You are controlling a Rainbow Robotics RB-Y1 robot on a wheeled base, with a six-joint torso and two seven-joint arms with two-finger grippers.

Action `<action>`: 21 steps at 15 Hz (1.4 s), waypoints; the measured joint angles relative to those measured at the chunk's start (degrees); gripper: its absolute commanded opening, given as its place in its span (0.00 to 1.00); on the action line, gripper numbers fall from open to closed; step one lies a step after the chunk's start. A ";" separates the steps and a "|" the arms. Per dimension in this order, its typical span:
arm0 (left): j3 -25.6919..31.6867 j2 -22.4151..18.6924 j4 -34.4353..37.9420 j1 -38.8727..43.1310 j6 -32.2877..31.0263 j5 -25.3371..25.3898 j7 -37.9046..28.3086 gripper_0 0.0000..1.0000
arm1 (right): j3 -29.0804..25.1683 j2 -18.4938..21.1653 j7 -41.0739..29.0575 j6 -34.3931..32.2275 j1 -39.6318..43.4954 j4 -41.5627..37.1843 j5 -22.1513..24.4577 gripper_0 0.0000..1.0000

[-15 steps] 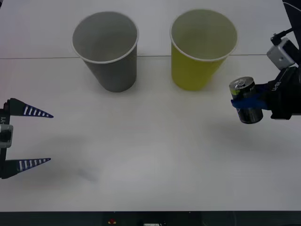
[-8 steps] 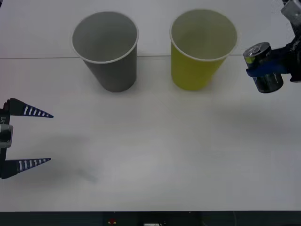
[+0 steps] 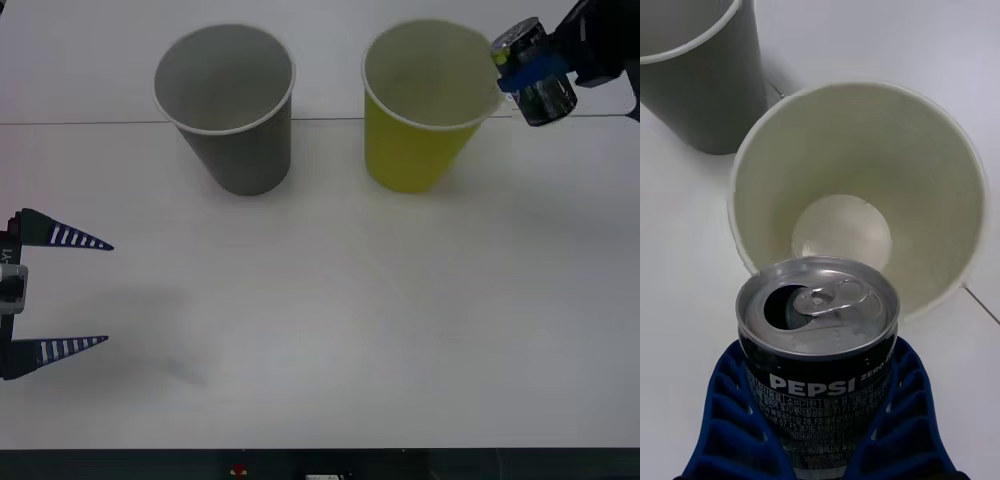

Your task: Put the can into the green bin and the plastic bottle into the gray bin

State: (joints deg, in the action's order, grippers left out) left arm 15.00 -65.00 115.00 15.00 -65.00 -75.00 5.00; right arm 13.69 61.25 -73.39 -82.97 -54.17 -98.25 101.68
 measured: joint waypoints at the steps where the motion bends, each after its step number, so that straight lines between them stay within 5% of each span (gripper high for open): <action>1: 0.00 0.00 0.00 0.00 0.00 0.00 0.00 1.00 | 2.10 -1.16 0.03 0.06 -2.92 2.49 0.81 0.00; 5: 0.00 0.00 0.00 0.00 0.00 0.00 0.00 1.00 | 8.43 -6.74 0.78 0.29 -11.65 12.18 5.57 0.00; 10: 0.00 0.00 0.00 0.00 0.00 0.00 0.00 1.00 | 10.21 -14.78 3.59 3.76 -15.62 22.56 14.43 0.00; 12: 0.00 0.00 0.00 0.00 0.00 0.00 0.00 1.00 | 10.31 -16.03 4.86 4.70 -16.39 25.77 14.57 0.08; 15: 0.00 0.00 0.00 0.00 0.00 0.00 0.00 1.00 | 10.31 -16.25 5.63 4.82 -16.76 26.76 14.04 0.86; 16: 0.00 0.00 0.00 0.00 0.00 0.00 0.00 1.00 | 10.31 -16.25 6.61 4.82 -16.76 26.75 13.81 1.00; 21: 0.00 0.00 0.00 0.00 0.00 0.00 0.00 1.00 | 10.31 -16.15 8.17 5.33 -16.76 26.70 12.65 1.00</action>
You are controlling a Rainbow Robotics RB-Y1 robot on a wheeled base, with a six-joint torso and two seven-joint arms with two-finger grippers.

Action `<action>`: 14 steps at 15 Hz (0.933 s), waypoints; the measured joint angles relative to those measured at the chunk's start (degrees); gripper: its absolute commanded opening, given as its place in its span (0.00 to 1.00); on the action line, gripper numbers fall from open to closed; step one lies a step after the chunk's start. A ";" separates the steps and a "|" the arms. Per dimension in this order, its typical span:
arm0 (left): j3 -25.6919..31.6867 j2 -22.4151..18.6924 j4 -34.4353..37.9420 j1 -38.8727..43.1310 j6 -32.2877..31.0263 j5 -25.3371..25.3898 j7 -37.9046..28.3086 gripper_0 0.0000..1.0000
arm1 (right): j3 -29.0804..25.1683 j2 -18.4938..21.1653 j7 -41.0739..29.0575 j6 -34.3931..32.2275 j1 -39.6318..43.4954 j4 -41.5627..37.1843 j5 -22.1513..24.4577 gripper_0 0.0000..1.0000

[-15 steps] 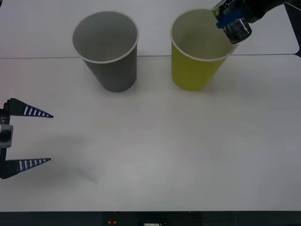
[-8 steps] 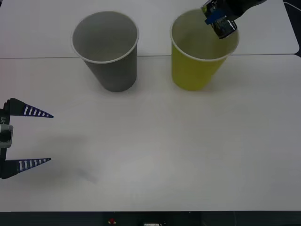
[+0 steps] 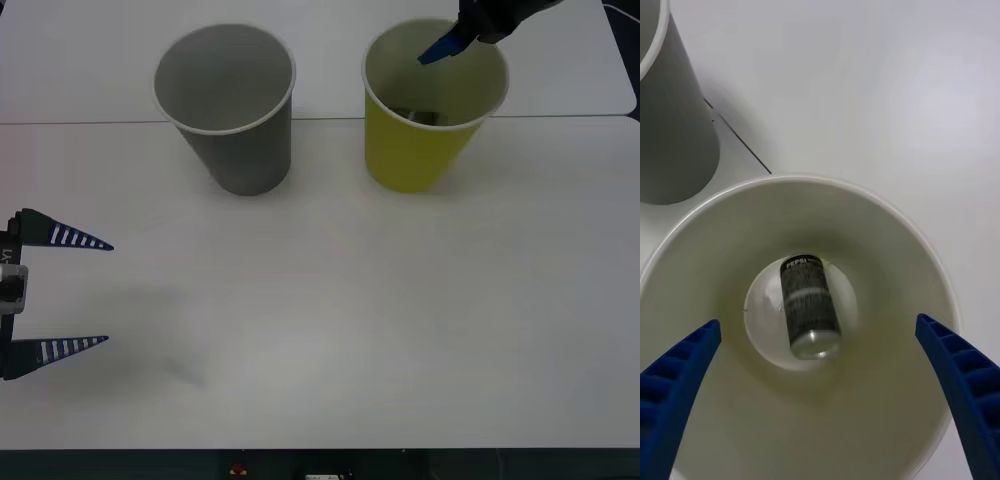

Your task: Put the can into the green bin and the plastic bottle into the gray bin

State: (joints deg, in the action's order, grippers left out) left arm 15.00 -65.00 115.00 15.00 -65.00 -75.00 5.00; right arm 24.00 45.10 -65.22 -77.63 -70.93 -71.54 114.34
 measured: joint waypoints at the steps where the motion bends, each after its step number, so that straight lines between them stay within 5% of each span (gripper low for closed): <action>1: 0.00 0.00 0.00 0.00 0.00 0.00 0.00 1.00 | 0.00 0.15 0.03 0.02 0.02 -0.15 -0.22 1.00; 10: 0.00 0.00 0.00 0.00 0.00 0.00 0.00 1.00 | -2.48 8.73 1.77 0.25 5.36 -10.70 -12.12 1.00; 14: 0.00 0.00 0.00 0.00 0.00 0.00 0.00 1.00 | -7.87 12.29 10.86 1.47 13.44 -15.67 -21.13 1.00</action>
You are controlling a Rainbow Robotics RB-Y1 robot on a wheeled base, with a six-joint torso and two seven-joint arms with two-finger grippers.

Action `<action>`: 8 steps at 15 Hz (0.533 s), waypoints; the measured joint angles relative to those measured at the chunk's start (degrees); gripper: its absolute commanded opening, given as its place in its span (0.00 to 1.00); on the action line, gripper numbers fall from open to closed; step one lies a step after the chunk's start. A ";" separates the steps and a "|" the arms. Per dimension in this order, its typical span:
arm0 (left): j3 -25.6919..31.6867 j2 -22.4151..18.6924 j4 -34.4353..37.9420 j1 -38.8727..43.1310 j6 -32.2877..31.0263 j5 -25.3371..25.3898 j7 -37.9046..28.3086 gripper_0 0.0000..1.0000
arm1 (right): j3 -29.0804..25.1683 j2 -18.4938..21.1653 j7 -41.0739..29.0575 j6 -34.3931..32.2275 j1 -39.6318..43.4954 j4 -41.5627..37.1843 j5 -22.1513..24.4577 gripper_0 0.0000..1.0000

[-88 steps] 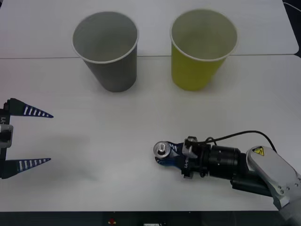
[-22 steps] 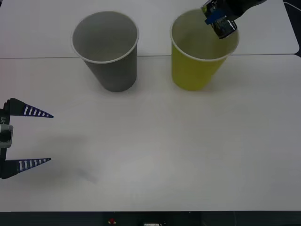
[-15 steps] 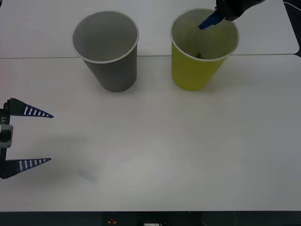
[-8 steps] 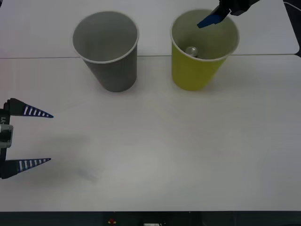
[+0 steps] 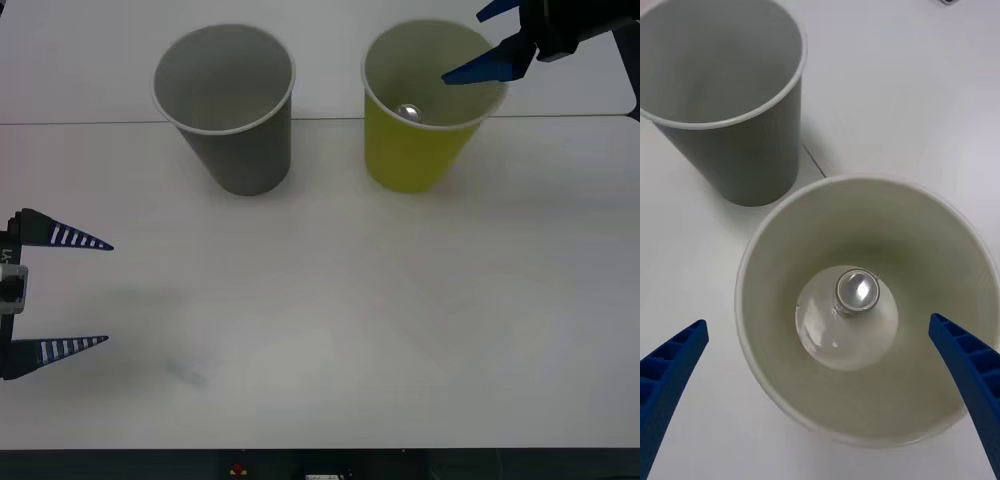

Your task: Put the can into the green bin and the plastic bottle into the gray bin

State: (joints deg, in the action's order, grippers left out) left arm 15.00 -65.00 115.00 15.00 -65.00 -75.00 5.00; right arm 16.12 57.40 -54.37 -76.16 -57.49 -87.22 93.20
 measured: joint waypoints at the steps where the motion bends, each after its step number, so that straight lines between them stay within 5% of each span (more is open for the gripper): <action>1: 0.00 0.00 0.00 0.00 0.00 0.00 0.00 1.00 | -0.94 0.93 3.26 0.04 1.74 -0.09 -3.31 1.00; 8: 0.00 0.00 0.00 0.00 0.00 0.00 0.00 1.00 | -6.64 4.42 21.40 -0.01 13.73 -1.98 -14.95 1.00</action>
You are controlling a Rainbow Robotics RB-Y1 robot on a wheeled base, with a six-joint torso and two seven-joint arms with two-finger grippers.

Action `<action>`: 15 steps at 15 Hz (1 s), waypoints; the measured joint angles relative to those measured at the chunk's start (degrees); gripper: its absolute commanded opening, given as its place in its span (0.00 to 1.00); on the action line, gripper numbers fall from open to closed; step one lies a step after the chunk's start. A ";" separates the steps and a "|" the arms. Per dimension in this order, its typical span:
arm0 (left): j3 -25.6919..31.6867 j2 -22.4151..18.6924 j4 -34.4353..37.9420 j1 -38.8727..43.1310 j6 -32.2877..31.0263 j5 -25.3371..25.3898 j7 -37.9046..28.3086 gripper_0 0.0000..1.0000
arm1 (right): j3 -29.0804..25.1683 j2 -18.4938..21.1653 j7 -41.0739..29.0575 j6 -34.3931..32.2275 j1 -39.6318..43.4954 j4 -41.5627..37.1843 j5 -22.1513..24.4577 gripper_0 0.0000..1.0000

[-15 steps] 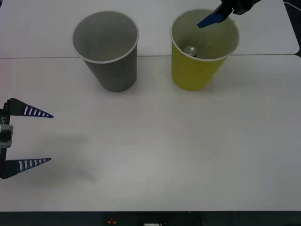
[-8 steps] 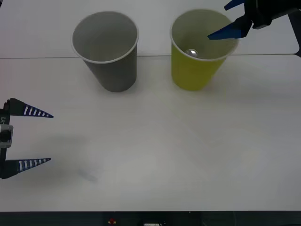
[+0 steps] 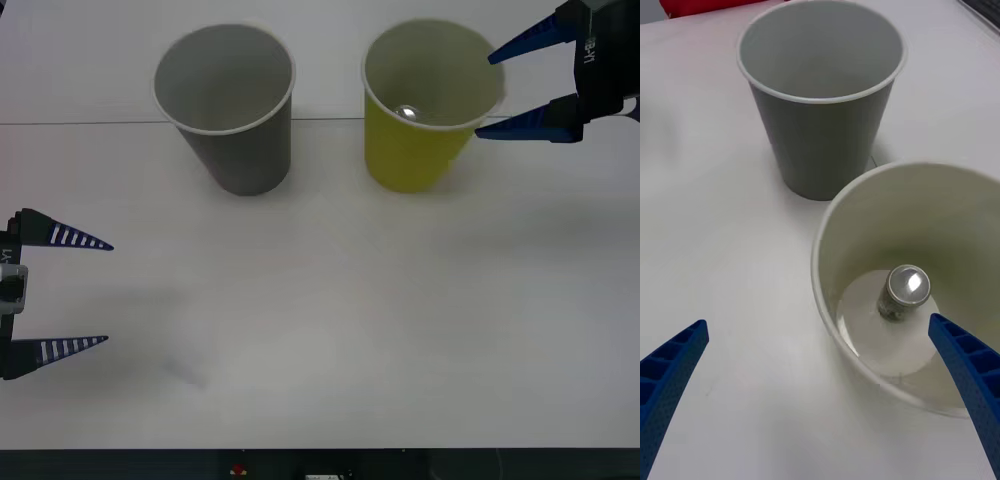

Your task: Put the can into the green bin and the plastic bottle into the gray bin

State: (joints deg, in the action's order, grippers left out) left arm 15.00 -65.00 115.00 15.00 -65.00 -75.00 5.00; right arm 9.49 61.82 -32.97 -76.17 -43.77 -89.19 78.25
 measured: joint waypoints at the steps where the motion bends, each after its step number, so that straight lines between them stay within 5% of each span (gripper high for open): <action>1: 0.00 0.00 0.00 0.00 0.00 0.00 0.00 1.00 | -0.93 0.22 3.04 0.04 1.88 -0.11 -1.07 1.00; 8: 0.00 0.00 0.00 0.00 0.00 0.00 0.00 1.00 | -7.37 0.78 18.44 0.06 16.22 -3.27 -7.50 1.00; 15: 0.00 0.00 0.00 0.00 0.00 0.00 0.00 1.00 | -17.59 1.41 18.52 0.06 33.63 -17.97 -4.64 1.00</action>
State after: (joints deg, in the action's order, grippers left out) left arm 15.00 -65.00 115.00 15.00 -65.00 -75.00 5.00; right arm -8.11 63.23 -14.44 -76.11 -10.13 -107.17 73.61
